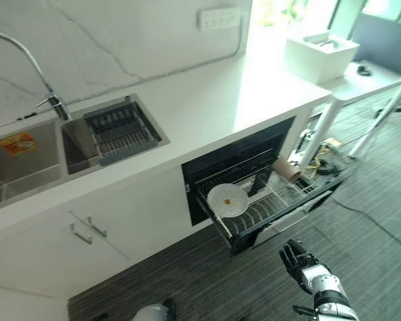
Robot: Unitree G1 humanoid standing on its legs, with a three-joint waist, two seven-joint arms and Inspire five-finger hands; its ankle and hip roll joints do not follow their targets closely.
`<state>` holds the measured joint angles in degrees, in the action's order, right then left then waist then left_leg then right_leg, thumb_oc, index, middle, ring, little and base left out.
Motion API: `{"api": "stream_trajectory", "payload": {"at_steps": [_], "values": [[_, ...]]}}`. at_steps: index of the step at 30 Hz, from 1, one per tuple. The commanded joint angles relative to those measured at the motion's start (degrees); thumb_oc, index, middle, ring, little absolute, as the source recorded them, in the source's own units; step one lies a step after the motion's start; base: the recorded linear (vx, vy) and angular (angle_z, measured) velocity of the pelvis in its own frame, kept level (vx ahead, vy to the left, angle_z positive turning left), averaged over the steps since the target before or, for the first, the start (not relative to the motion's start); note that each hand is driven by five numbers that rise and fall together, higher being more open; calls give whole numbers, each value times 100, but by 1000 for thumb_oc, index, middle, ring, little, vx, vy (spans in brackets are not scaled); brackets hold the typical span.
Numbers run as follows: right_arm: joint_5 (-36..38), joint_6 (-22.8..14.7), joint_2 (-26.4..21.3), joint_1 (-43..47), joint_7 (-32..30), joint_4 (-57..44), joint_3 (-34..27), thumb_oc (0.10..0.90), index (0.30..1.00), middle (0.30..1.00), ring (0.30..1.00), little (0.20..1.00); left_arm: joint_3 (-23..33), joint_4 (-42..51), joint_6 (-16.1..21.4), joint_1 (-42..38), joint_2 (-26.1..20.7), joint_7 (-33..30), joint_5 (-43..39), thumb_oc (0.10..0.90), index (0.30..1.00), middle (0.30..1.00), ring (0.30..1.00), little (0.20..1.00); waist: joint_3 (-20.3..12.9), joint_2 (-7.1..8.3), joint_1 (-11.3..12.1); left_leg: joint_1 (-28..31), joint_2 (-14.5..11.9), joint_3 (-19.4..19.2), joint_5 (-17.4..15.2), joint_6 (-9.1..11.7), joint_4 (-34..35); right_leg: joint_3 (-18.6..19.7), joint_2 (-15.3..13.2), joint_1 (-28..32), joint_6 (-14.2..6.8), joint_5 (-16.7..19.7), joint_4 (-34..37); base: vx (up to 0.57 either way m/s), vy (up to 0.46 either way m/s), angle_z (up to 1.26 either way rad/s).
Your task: Place the dishes in the dishwasher.
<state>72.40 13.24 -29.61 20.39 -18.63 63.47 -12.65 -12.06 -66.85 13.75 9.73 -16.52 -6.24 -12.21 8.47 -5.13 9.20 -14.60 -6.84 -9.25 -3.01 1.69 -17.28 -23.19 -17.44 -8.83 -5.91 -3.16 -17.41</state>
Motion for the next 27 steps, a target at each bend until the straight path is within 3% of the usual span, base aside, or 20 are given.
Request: {"api": "stream_trajectory", "payload": {"at_steps": [1,5,12,19,27], "values": [[235,-399,-357,454,-235,-164,-310,400,300,300,300,300,-70,54,172,-256,-146,-32,-82,800,900,900,900,900,228,87,41,423,-215,107,-795,339,9,120,-114,137,-306,-403,22,-29,83,36],[-17,-442,-579,691,-474,96,-338,400,300,300,300,300,-128,89,161,-202,-63,19,-163,800,900,900,900,900,341,-107,199,246,-73,214,-760,317,9,40,-309,40,-380,-330,22,-12,125,24],[-81,-603,-1002,1243,-709,222,-272,400,300,300,300,300,-167,369,-68,-151,-165,121,-191,800,900,900,900,900,502,-284,475,-14,101,372,-705,293,9,-148,-558,-70,-455,-189,22,2,73,27],[-254,-537,-1723,2472,-656,404,215,400,300,300,300,300,-303,620,-125,-138,-338,194,-471,800,900,900,900,900,591,-245,779,-147,198,577,-798,319,9,-234,-678,-65,-532,-223,22,72,64,15],[-403,-380,-2085,3189,-595,593,579,400,300,300,300,300,-223,444,-1,-72,-362,222,-533,800,900,900,900,900,674,-181,1095,-349,298,818,-732,291,9,-426,-794,-74,-536,-111,22,90,49,19]]}}
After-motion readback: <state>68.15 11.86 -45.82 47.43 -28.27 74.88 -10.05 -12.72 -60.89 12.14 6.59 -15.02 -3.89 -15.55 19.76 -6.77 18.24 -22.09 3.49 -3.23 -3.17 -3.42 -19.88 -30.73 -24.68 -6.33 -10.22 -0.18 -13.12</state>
